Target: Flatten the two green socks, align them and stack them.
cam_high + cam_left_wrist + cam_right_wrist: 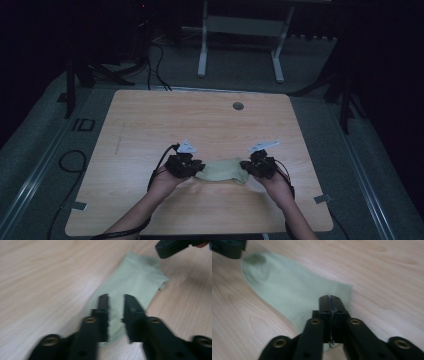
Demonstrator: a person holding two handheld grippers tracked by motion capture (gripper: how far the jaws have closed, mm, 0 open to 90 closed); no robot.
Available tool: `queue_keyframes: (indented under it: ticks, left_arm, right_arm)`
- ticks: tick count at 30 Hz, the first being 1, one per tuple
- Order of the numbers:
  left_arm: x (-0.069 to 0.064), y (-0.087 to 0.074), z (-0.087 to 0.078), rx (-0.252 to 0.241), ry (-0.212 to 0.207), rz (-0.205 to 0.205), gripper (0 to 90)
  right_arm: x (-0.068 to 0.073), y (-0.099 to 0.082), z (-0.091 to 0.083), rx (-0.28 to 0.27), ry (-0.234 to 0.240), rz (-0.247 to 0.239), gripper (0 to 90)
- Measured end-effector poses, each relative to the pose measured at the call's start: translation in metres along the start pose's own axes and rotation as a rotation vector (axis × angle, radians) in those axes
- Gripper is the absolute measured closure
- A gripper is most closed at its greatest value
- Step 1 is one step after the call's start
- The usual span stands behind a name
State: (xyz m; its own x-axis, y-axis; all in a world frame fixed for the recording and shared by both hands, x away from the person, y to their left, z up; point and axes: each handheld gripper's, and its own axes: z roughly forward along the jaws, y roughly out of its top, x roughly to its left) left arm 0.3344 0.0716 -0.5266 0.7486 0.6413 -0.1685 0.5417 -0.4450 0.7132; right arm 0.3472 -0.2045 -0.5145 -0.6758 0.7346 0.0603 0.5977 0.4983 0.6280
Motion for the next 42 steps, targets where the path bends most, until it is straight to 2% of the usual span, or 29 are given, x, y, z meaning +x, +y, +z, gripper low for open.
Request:
queue_keyframes:
  ticks: [4, 7, 10, 11, 15, 18, 24, 27, 30, 34, 39, 42]
  left_arm:
    - [-0.001, -0.002, 0.017, 0.051, 0.012, -0.003, 87.4]
    - [0.003, -0.004, 0.026, 0.075, 0.032, -0.008, 87.4]
    - [0.008, -0.008, 0.029, 0.086, 0.045, -0.024, 87.5]
    - [0.010, -0.009, 0.030, 0.088, 0.047, -0.028, 87.5]
    - [0.012, -0.013, 0.029, 0.079, 0.035, -0.046, 89.1]
    - [0.010, -0.012, 0.025, 0.072, 0.031, -0.042, 88.9]
    - [0.007, -0.006, 0.026, 0.065, 0.040, -0.029, 89.0]
    - [0.009, -0.007, 0.030, 0.073, 0.046, -0.033, 89.1]
    - [0.013, -0.011, 0.032, 0.069, 0.047, -0.047, 89.2]
    - [0.015, -0.013, 0.030, 0.064, 0.050, -0.056, 89.2]
    - [0.016, -0.015, 0.029, 0.062, 0.033, -0.061, 89.2]
    - [0.017, -0.016, 0.028, 0.060, 0.028, -0.070, 89.1]
  right_arm:
    - [0.008, -0.002, 0.013, 0.031, 0.026, -0.026, 89.6]
    - [0.011, -0.004, 0.024, 0.066, 0.030, -0.044, 89.6]
    - [0.011, -0.008, 0.033, 0.093, 0.033, -0.041, 89.7]
    - [0.010, -0.010, 0.034, 0.081, 0.043, -0.030, 89.6]
    - [0.009, -0.011, 0.034, 0.076, 0.050, -0.025, 89.5]
    - [0.009, -0.009, 0.033, 0.085, 0.046, -0.026, 88.1]
    - [0.021, 0.000, 0.023, 0.052, 0.068, -0.054, 88.3]
    - [0.027, 0.002, 0.031, 0.076, 0.059, -0.081, 89.5]
    - [0.024, -0.004, 0.039, 0.093, 0.063, -0.080, 89.8]
    - [0.018, -0.009, 0.038, 0.073, 0.101, -0.039, 89.8]
    - [0.016, -0.009, 0.034, 0.082, 0.114, -0.041, 87.2]
    - [0.015, -0.007, 0.029, 0.053, 0.104, -0.040, 86.7]
